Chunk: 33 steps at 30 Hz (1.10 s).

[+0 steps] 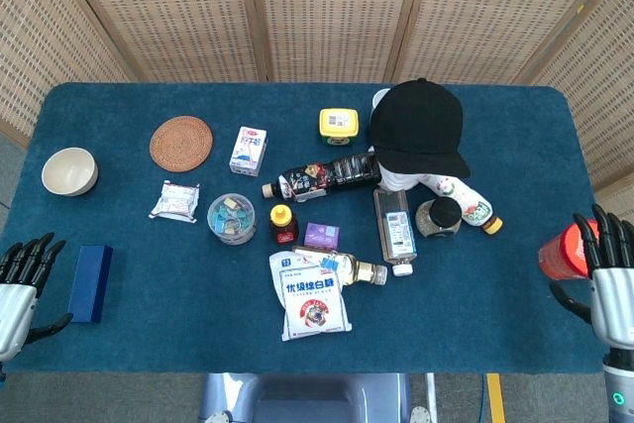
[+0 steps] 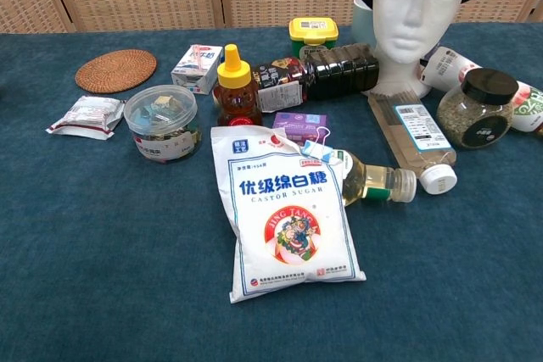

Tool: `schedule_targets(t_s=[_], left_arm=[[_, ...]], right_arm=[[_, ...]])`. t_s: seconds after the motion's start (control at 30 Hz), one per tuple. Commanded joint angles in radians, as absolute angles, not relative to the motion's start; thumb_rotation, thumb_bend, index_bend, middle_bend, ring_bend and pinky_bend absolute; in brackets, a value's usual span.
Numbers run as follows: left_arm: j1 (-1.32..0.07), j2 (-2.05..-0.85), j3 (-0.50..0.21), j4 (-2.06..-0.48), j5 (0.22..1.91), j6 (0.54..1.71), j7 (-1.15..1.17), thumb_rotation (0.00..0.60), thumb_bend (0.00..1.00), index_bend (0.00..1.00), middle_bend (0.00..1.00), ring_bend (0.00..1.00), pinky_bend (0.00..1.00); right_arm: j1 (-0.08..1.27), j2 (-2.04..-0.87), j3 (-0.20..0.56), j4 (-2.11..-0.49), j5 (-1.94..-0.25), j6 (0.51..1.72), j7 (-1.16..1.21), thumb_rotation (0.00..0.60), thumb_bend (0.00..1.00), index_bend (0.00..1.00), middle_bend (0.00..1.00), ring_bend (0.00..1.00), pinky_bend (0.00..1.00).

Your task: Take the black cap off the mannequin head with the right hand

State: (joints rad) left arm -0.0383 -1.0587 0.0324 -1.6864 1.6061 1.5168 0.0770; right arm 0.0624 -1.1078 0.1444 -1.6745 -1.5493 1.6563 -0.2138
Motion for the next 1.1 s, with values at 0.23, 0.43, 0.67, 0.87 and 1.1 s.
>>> schedule_targets(t_s=[0.23, 0.43, 0.67, 0.87, 1.1], left_arm=[[-0.031, -1.067, 0.035, -1.684, 1.620, 1.534, 0.096, 0.600, 0.06, 0.00, 0.00, 0.00, 0.02], [-0.035, -1.060, 0.033, -1.688, 1.610, 1.525, 0.088, 0.600, 0.06, 0.00, 0.00, 0.00, 0.02], [-0.032, -1.052, 0.033, -1.690, 1.610, 1.529, 0.070, 0.600, 0.06, 0.00, 0.00, 0.00, 0.02], [-0.031, -1.038, 0.030, -1.688, 1.605, 1.534, 0.033, 0.600, 0.06, 0.00, 0.00, 0.00, 0.02], [-0.029, -1.031, 0.032, -1.685, 1.613, 1.541, 0.009, 0.600, 0.06, 0.00, 0.00, 0.00, 0.02]], right_arm=[[0.215, -1.096, 0.267, -1.804, -1.530, 1.549, -0.248, 0.600, 0.00, 0.00, 0.05, 0.02, 0.14], [0.354, -1.194, 0.347, -1.801, -1.480, 1.464, -0.361, 0.600, 0.00, 0.01, 0.10, 0.07, 0.22], [0.456, -1.279, 0.372, -1.762, -1.412, 1.382, -0.484, 0.600, 0.00, 0.04, 0.13, 0.09, 0.23], [0.518, -1.345, 0.378, -1.678, -1.367, 1.343, -0.521, 0.600, 0.01, 0.08, 0.16, 0.11, 0.26], [0.577, -1.420, 0.378, -1.524, -1.368, 1.333, -0.503, 0.600, 0.15, 0.19, 0.26, 0.23, 0.34]])
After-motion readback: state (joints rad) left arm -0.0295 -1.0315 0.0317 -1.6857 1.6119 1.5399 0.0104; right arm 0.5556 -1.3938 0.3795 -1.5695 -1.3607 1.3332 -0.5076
